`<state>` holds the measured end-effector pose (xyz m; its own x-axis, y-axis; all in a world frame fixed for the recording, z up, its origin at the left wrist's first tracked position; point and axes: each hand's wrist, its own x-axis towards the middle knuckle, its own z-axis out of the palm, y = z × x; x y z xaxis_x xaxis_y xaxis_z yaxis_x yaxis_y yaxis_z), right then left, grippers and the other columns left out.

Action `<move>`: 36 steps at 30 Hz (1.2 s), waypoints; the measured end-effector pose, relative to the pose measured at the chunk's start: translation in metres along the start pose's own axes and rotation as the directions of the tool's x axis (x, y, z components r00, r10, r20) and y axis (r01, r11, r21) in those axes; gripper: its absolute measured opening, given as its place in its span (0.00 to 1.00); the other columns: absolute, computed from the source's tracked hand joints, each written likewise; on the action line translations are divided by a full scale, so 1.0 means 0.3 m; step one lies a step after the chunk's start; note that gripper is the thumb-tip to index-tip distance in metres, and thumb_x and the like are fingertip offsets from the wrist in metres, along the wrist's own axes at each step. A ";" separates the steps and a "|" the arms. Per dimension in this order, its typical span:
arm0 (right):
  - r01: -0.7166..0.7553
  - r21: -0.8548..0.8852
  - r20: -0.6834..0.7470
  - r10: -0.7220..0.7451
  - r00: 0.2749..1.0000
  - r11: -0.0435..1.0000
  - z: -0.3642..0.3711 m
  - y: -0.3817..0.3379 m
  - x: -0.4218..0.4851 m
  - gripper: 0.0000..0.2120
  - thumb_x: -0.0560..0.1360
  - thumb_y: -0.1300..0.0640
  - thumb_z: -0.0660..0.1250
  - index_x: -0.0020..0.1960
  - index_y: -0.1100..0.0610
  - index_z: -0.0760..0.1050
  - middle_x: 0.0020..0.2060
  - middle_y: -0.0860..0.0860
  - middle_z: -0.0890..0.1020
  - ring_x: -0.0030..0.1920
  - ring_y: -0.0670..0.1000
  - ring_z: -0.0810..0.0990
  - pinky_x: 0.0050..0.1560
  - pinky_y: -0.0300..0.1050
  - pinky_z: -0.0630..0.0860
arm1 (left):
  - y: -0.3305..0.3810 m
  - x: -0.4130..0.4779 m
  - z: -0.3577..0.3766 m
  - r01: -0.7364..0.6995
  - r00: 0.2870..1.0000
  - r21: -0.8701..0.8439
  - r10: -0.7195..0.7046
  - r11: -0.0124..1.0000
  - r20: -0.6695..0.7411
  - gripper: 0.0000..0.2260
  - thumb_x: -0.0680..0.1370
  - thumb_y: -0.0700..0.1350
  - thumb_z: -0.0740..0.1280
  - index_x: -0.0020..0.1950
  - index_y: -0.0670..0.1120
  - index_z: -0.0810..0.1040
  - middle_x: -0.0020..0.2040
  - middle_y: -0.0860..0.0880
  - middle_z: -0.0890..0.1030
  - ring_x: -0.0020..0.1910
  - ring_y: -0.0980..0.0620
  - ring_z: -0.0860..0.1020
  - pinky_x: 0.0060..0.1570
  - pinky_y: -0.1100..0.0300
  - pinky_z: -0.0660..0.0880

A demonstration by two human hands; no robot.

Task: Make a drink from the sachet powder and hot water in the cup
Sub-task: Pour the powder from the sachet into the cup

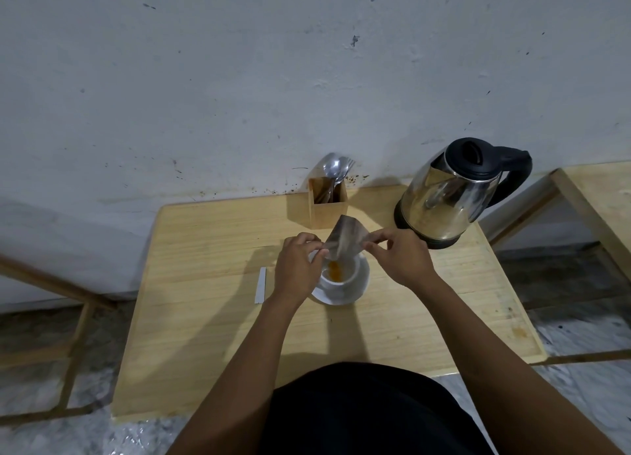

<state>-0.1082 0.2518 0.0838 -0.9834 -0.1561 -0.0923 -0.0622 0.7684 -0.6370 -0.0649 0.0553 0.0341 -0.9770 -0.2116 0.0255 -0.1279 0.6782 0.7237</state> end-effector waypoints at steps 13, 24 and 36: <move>-0.015 0.016 -0.034 0.016 0.999 1.000 0.019 -0.002 -0.015 0.07 0.75 0.46 0.70 0.48 0.46 0.83 0.41 0.38 0.82 0.37 0.38 0.74 0.43 0.40 0.67 | -0.003 0.004 -0.013 -0.021 1.000 0.033 0.021 0.999 -0.014 0.10 0.77 0.46 0.66 0.53 0.43 0.83 0.55 0.49 0.80 0.58 0.50 0.71 0.54 0.61 0.68; 0.011 0.044 -0.203 -0.002 0.979 0.999 0.002 -0.007 -0.056 0.06 0.74 0.49 0.71 0.49 0.48 0.83 0.33 0.35 0.77 0.34 0.43 0.75 0.34 0.38 0.66 | 0.039 -0.014 -0.073 0.227 0.972 -0.235 -0.236 0.945 -0.013 0.16 0.78 0.54 0.63 0.62 0.48 0.76 0.56 0.51 0.76 0.57 0.51 0.74 0.53 0.58 0.70; 0.529 -0.104 -0.270 -0.536 0.800 0.842 0.138 0.004 -0.145 0.10 0.73 0.57 0.70 0.54 0.53 0.81 0.50 0.48 0.82 0.50 0.50 0.80 0.51 0.48 0.74 | 0.067 -0.062 -0.194 0.565 0.823 -0.549 -0.379 0.616 0.423 0.10 0.76 0.47 0.69 0.46 0.40 0.82 0.38 0.47 0.82 0.37 0.50 0.80 0.41 0.56 0.77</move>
<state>-0.0585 0.2338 0.0553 -0.7995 -0.3690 0.4739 -0.5902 0.6289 -0.5061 -0.0393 0.0318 0.0882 -0.8279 -0.1334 -0.5448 -0.5376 -0.0886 0.8385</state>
